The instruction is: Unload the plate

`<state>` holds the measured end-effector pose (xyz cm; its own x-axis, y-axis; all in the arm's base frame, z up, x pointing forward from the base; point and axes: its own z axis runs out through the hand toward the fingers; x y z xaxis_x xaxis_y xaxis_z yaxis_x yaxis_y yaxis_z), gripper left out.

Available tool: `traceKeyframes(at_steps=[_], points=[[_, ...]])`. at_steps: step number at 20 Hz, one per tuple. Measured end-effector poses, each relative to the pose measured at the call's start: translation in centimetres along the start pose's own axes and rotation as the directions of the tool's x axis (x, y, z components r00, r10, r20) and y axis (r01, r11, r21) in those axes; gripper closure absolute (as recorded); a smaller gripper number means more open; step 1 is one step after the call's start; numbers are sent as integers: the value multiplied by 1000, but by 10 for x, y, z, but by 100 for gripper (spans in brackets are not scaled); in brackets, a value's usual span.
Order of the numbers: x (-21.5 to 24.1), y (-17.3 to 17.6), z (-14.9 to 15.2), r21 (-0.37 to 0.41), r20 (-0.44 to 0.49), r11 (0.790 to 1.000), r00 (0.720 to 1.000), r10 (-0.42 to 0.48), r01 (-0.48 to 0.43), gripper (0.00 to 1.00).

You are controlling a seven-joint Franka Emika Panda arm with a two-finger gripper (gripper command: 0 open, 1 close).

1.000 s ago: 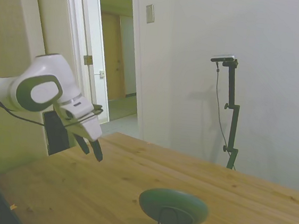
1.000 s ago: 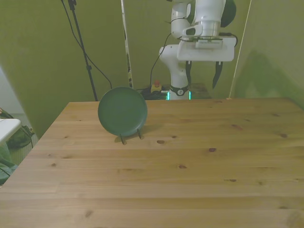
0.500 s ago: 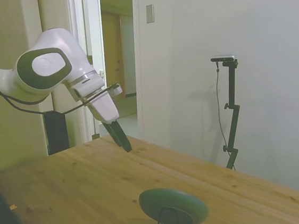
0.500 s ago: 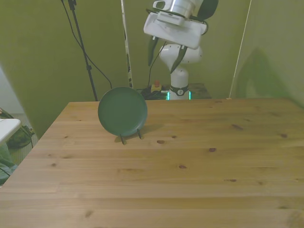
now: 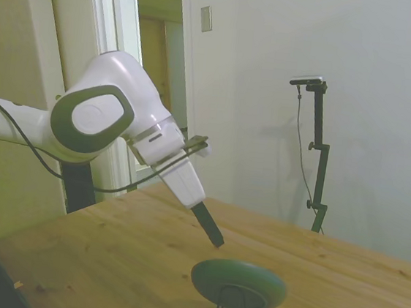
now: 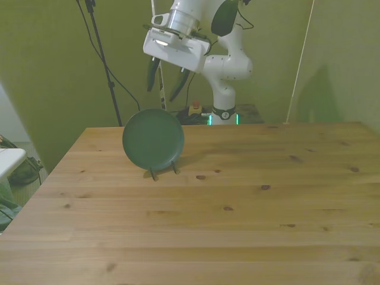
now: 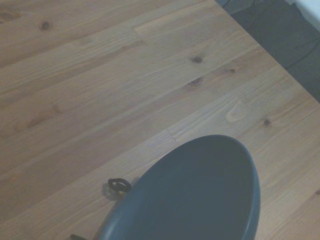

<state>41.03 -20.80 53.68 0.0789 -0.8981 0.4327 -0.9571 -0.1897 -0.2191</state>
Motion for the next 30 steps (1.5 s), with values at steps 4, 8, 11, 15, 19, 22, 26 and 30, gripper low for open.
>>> traceKeyframes(at_steps=[4, 8, 11, 15, 19, 22, 26, 30], points=[[0, 0, 27, -34, 25, 999, 1000, 0, 1, 0], [4, 3, 37, -78, 41, 997, 999, 17, -14, 0], [11, 3, 35, -110, 41, 993, 998, 40, -35, 0], [15, 3, 40, -144, 16, 989, 999, 47, -44, 100], [18, 1, 47, -166, -7, 985, 999, 51, -51, 100], [21, 1, 51, -176, -21, 983, 998, 58, -61, 100], [23, 2, 56, -188, -35, 979, 997, 68, -74, 100], [23, 1, 60, -193, -54, 978, 996, 75, -84, 100]])
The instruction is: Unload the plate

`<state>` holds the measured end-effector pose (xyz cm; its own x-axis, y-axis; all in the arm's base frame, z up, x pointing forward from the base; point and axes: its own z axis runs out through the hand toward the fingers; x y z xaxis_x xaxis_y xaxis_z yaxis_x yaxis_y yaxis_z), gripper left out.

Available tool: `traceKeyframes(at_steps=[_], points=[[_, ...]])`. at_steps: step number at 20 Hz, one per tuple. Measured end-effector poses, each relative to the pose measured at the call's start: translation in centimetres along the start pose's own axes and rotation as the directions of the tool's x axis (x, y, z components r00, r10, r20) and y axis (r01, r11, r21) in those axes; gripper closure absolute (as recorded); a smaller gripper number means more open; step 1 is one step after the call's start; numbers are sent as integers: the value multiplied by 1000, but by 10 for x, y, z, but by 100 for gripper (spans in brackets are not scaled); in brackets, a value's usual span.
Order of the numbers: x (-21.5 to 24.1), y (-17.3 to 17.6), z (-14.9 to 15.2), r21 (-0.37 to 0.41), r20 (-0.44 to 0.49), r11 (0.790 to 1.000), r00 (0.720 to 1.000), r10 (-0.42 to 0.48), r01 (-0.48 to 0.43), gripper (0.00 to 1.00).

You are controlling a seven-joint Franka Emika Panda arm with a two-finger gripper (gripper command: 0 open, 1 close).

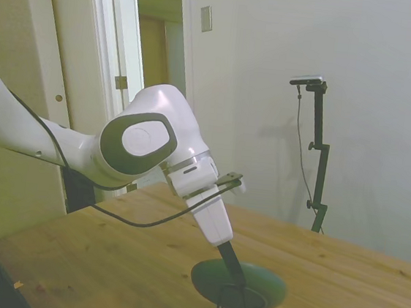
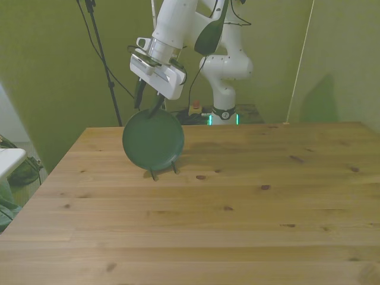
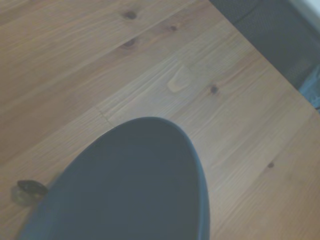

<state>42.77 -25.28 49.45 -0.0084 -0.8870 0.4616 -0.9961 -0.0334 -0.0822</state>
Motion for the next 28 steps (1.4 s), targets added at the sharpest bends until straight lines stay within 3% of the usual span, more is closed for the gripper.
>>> traceKeyframes(at_steps=[18, 28], points=[[-1, -12, 4, 10, -69, 1000, 997, 30, -30, 100], [-9, -25, -16, 53, -79, 999, 997, 13, -9, 100]])
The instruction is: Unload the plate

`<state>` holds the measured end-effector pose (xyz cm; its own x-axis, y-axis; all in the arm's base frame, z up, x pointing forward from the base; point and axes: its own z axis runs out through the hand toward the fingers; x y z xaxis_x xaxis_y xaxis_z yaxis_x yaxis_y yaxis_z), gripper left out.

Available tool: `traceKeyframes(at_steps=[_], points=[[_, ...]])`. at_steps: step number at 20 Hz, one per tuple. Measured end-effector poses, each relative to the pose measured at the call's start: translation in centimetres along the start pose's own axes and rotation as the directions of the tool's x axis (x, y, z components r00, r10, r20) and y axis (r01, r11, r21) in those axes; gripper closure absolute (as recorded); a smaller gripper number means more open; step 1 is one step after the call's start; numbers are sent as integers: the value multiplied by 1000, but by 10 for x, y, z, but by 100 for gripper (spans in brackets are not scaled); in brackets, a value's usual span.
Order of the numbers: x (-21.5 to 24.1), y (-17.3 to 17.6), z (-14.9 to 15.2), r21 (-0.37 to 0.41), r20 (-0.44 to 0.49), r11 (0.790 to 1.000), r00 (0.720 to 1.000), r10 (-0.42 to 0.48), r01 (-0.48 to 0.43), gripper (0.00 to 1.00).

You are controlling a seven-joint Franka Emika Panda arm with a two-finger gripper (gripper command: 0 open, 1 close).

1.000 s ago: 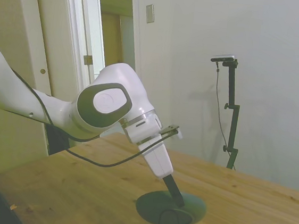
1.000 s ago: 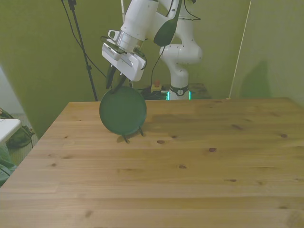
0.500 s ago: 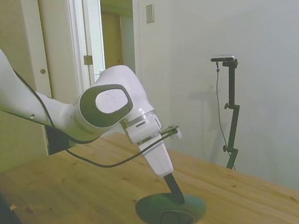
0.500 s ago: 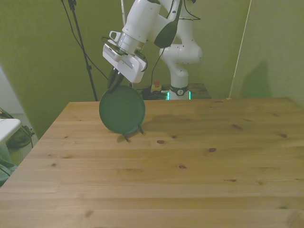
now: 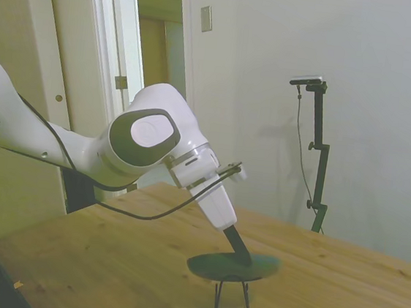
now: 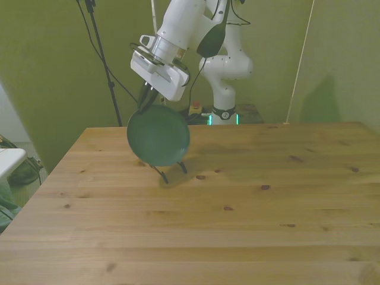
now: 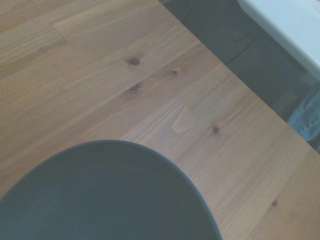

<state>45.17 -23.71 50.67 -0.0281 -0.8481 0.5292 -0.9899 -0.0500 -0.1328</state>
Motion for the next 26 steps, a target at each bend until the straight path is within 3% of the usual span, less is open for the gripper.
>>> traceKeyframes(at_steps=[4, 7, 10, 13, 16, 20, 26], points=[[-9, -9, -34, 69, -8, 997, 1000, -15, 15, 100], [-34, -22, -79, 187, 7, 981, 999, -45, 43, 100], [-78, -42, -111, 339, 45, 938, 995, -95, 74, 100], [-130, -62, -121, 432, 109, 897, 983, -150, 89, 100], [-177, -85, -113, 483, 181, 872, 965, -190, 81, 100], [-224, -118, -80, 503, 252, 862, 943, -215, 62, 100], [-277, -135, -13, 451, 311, 887, 915, -257, 97, 100]])
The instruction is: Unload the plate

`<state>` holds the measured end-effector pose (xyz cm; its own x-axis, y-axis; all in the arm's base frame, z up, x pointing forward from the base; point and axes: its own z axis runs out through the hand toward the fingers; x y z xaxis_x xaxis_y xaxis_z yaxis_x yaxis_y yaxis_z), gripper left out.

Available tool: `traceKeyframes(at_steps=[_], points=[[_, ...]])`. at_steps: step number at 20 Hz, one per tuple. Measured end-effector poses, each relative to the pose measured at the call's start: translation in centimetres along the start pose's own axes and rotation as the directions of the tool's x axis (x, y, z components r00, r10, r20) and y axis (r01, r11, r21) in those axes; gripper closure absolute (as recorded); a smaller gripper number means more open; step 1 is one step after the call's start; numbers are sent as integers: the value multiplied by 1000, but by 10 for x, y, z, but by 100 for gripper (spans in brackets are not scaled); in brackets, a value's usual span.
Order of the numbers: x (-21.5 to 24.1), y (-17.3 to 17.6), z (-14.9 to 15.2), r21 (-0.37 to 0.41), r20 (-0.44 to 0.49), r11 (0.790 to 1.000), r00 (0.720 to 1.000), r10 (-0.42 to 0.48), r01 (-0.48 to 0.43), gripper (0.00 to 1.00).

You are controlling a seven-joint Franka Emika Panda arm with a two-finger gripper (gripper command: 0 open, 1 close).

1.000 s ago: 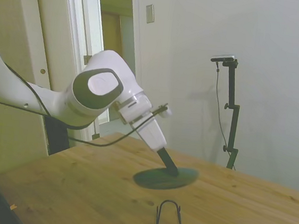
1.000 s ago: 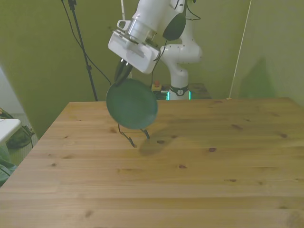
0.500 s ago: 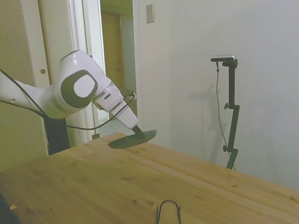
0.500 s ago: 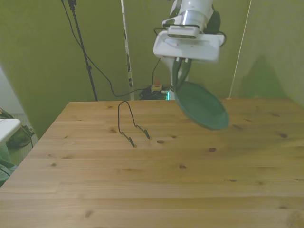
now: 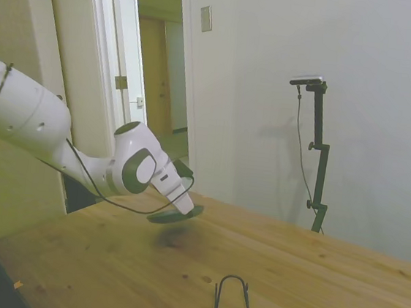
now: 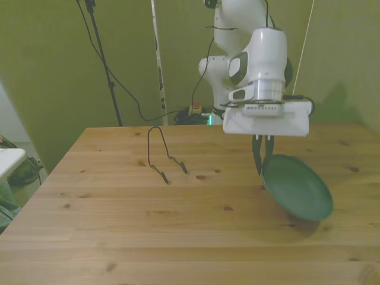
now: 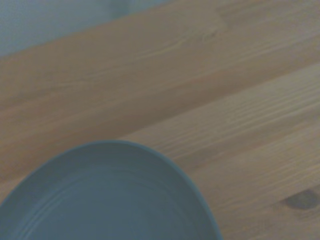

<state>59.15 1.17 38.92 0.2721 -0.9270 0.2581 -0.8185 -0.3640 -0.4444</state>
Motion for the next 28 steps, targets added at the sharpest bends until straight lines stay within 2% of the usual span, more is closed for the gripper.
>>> traceKeyframes(at_steps=[4, 5, 11, 20, 23, 28], points=[[2, 6, 13, -21, 5, 1000, 1000, 2, -2, 100], [2, 7, 15, -24, 5, 1000, 1000, 2, -1, 0], [2, 21, 27, -58, 14, 998, 1000, -8, 9, 0], [4, 23, 25, -58, 13, 998, 1000, -29, 29, 0], [10, 14, 0, -32, 18, 999, 999, -33, 33, 0], [22, 4, -92, -40, 25, 996, 996, -82, 83, 0]])
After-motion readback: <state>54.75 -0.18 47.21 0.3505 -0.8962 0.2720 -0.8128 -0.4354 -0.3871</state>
